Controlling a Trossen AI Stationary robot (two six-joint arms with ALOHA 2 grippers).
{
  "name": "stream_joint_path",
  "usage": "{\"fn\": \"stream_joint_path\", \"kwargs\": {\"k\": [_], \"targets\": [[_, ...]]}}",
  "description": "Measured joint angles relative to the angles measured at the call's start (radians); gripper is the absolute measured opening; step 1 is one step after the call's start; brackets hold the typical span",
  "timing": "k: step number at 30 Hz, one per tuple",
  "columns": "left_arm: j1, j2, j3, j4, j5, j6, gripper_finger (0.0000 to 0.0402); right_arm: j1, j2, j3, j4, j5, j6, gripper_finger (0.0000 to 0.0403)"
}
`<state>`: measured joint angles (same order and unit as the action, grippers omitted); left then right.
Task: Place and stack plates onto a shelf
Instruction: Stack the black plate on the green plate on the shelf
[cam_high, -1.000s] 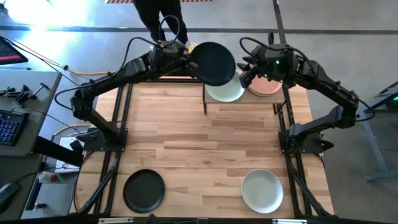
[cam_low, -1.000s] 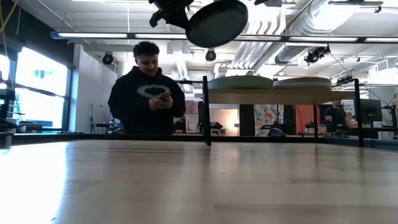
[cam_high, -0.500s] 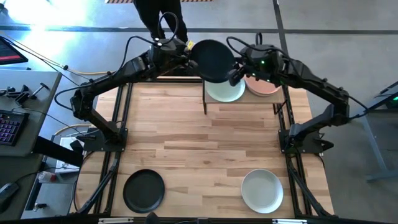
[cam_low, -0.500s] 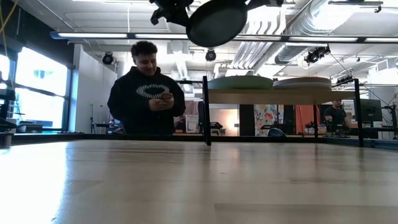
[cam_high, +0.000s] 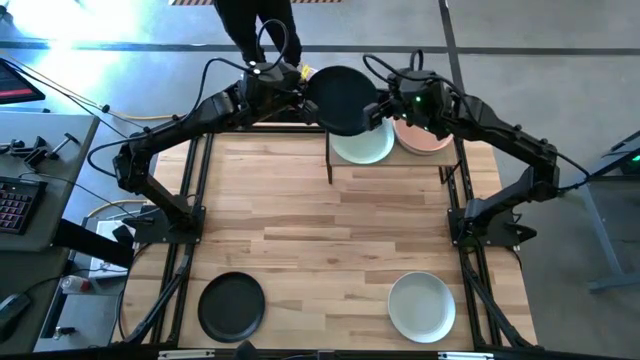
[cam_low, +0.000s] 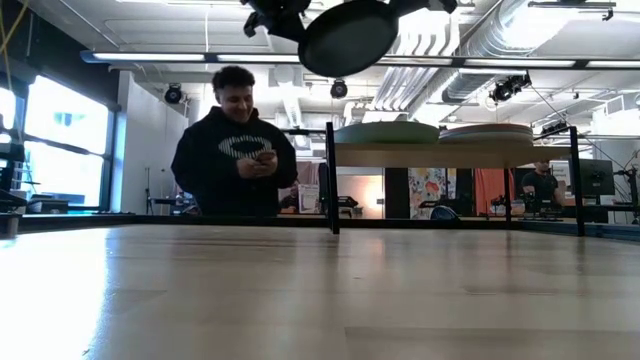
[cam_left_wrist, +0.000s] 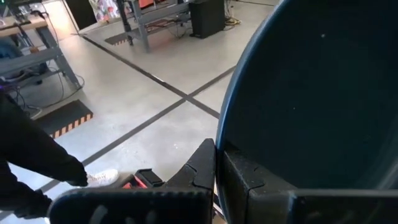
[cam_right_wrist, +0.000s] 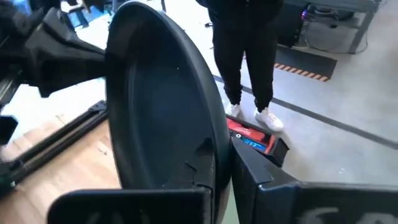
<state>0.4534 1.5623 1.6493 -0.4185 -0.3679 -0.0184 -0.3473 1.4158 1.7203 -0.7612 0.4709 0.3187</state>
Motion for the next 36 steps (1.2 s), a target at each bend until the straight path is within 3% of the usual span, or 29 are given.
{"fn": "stream_joint_path", "kwargs": {"k": [10, 15, 22, 36], "targets": [[0.001, -0.002, 0.0, -0.001, 0.052, 0.107, 0.0039, 0.0, 0.0, 0.0, -0.01, 0.008, 0.125, 0.0004], [0.001, -0.002, 0.0, -0.002, 0.136, 0.107, 0.0074, 0.001, -0.001, 0.0, -0.032, 0.042, 0.159, 0.0001], [0.001, -0.02, 0.0, -0.004, 0.148, 0.1, 0.0116, -0.024, -0.004, 0.0, -0.09, 0.041, 0.181, 0.0], [0.011, -0.096, 0.0, -0.05, 0.141, 0.101, 0.012, -0.161, -0.083, 0.0, -0.282, -0.038, 0.219, 0.0]]}}
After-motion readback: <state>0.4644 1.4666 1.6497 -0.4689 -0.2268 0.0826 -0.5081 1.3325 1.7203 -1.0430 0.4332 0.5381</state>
